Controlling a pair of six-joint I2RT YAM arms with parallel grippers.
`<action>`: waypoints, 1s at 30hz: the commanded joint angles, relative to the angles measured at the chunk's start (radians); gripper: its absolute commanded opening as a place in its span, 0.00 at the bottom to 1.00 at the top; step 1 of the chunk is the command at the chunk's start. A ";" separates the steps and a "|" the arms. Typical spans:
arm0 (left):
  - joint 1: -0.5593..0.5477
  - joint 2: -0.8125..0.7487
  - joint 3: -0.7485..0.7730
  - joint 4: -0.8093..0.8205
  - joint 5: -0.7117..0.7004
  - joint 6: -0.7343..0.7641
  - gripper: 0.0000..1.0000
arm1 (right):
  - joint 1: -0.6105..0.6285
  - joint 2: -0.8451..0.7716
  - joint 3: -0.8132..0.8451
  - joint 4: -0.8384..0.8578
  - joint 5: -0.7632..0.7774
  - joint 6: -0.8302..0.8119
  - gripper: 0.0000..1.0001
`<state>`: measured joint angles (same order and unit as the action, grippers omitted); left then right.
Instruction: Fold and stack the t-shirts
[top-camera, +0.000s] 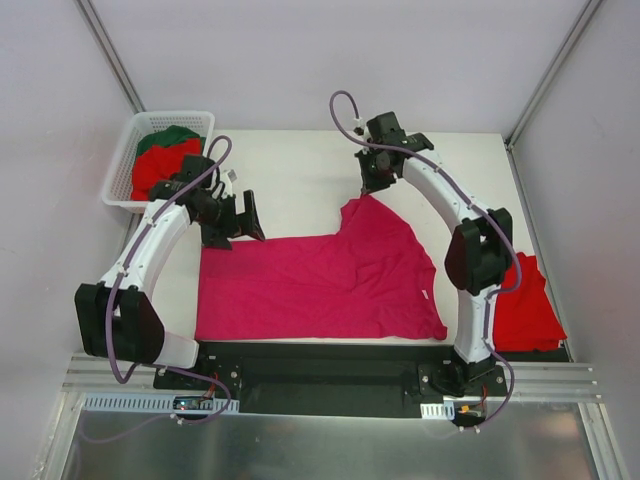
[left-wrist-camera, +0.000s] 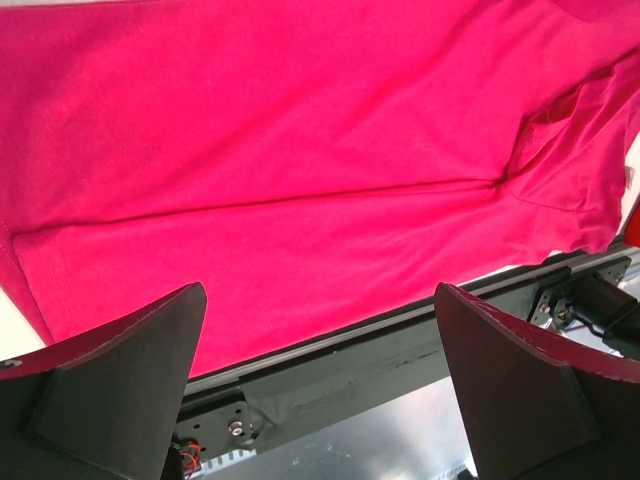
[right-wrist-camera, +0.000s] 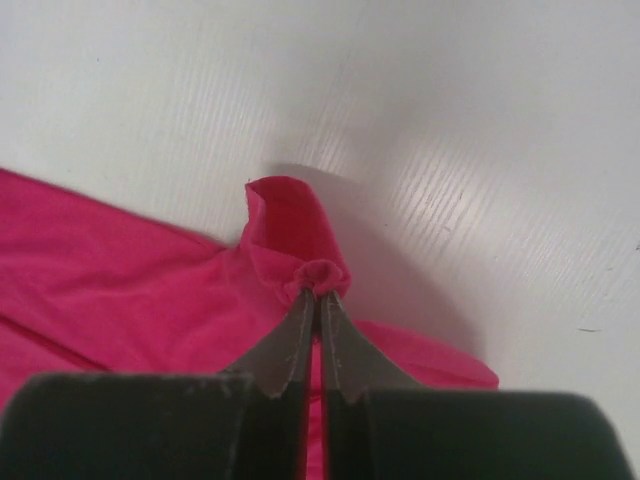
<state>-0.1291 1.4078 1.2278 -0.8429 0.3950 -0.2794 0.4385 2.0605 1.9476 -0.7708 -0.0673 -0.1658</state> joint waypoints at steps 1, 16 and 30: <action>0.006 -0.055 -0.014 0.013 0.031 0.003 0.99 | 0.040 -0.140 -0.111 -0.022 0.031 0.012 0.01; 0.006 -0.145 -0.090 0.024 0.034 -0.017 0.99 | 0.132 -0.433 -0.358 -0.088 0.017 0.075 0.01; 0.006 -0.168 -0.113 0.034 0.044 -0.037 0.99 | 0.290 -0.579 -0.542 -0.107 0.047 0.123 0.01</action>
<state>-0.1291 1.2739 1.1294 -0.8185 0.4122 -0.3000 0.7063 1.5467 1.4200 -0.8501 -0.0483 -0.0704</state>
